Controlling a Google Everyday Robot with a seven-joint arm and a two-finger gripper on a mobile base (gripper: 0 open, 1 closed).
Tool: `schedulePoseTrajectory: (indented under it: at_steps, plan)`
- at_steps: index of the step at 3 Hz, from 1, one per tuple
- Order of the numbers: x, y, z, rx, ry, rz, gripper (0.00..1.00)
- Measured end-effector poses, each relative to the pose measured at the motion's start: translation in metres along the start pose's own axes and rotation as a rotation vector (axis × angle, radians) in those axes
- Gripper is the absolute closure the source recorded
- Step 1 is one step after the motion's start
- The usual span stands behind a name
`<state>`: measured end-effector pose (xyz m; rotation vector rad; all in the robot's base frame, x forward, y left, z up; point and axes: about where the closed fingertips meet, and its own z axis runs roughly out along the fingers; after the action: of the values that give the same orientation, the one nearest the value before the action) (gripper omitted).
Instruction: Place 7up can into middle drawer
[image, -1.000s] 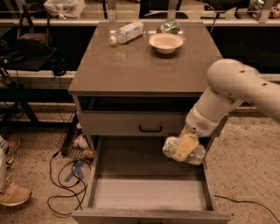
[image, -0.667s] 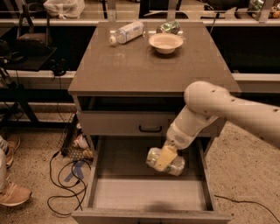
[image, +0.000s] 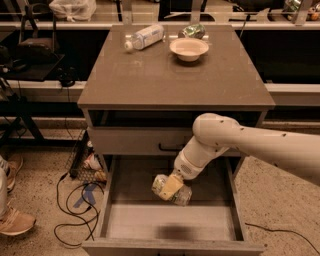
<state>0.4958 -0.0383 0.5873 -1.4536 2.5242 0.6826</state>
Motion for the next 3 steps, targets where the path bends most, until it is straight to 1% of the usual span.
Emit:
schedulePoseTrajectory:
  at_steps: [1, 2, 3]
  plan:
    - [0.0, 0.0, 0.0, -0.001, 0.002, -0.001, 1.0]
    - [0.01, -0.015, 0.023, 0.029, 0.021, 0.053, 1.0]
    - [0.037, -0.05, 0.062, 0.082, 0.038, 0.171, 1.0]
